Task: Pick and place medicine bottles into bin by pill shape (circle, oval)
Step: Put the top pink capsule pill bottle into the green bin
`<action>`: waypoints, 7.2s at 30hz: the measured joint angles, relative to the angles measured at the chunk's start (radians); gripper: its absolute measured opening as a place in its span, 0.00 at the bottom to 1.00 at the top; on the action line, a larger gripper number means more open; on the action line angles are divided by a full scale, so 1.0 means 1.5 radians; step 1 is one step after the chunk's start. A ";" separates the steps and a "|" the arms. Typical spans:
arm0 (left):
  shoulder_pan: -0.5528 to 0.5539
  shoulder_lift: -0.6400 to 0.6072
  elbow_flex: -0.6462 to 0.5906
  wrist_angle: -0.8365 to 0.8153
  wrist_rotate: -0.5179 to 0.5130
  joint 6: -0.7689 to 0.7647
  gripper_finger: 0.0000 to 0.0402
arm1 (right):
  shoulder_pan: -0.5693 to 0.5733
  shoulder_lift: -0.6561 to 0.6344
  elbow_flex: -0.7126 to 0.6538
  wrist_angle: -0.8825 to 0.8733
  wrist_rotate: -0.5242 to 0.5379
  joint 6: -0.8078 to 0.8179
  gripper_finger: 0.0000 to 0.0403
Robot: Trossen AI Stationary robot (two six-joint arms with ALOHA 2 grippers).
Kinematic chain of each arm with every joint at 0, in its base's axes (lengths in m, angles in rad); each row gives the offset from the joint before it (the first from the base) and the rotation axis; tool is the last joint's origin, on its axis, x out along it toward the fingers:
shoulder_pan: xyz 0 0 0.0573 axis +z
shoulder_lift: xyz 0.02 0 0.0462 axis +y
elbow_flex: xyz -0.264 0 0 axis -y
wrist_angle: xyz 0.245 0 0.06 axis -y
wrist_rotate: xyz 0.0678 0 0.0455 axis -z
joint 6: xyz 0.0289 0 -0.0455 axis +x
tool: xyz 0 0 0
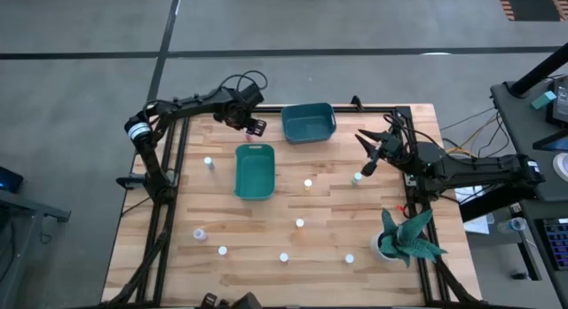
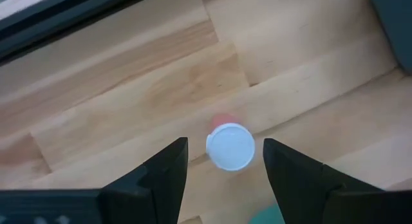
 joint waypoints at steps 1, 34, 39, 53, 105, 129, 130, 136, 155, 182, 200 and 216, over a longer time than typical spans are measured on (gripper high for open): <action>-0.001 0.000 -0.004 0.005 0.000 -0.001 0.47 | 0.000 0.000 0.000 0.000 0.000 -0.001 0.16; -0.004 0.000 -0.024 0.045 -0.009 -0.016 0.47 | 0.000 0.000 0.000 0.000 0.000 -0.005 0.16; -0.004 0.000 -0.024 0.045 -0.014 -0.016 0.47 | 0.000 0.000 0.000 0.000 0.000 -0.005 0.16; -0.005 0.021 -0.024 0.043 -0.018 -0.016 0.42 | 0.000 0.000 0.000 0.000 0.000 -0.005 0.16; -0.376 -0.200 0.066 -0.165 -0.048 -0.069 0.24 | 0.000 0.000 0.000 0.006 0.000 -0.003 0.16; -0.378 -0.108 0.014 -0.138 -0.070 -0.031 0.24 | 0.000 0.000 0.000 0.006 0.000 -0.011 0.16; -0.376 -0.108 0.012 -0.134 -0.070 -0.030 0.24 | 0.000 0.000 0.000 0.006 0.000 -0.011 0.16; -0.347 -0.108 -0.019 -0.101 -0.070 -0.023 0.24 | 0.000 0.000 0.000 0.006 0.000 -0.011 0.16; -0.283 -0.024 -0.019 -0.030 -0.026 0.066 0.24 | 0.000 0.000 0.000 0.005 0.000 -0.012 0.16; -0.249 -0.010 -0.020 0.026 -0.032 0.108 0.24 | 0.000 0.000 0.000 0.005 0.000 -0.012 0.16; -0.247 -0.009 -0.038 0.043 -0.035 0.107 0.24 | 0.000 0.000 0.000 0.005 0.000 -0.012 0.16; -0.246 -0.009 -0.055 0.052 -0.035 0.090 0.35 | 0.000 0.000 0.000 0.005 0.000 -0.012 0.16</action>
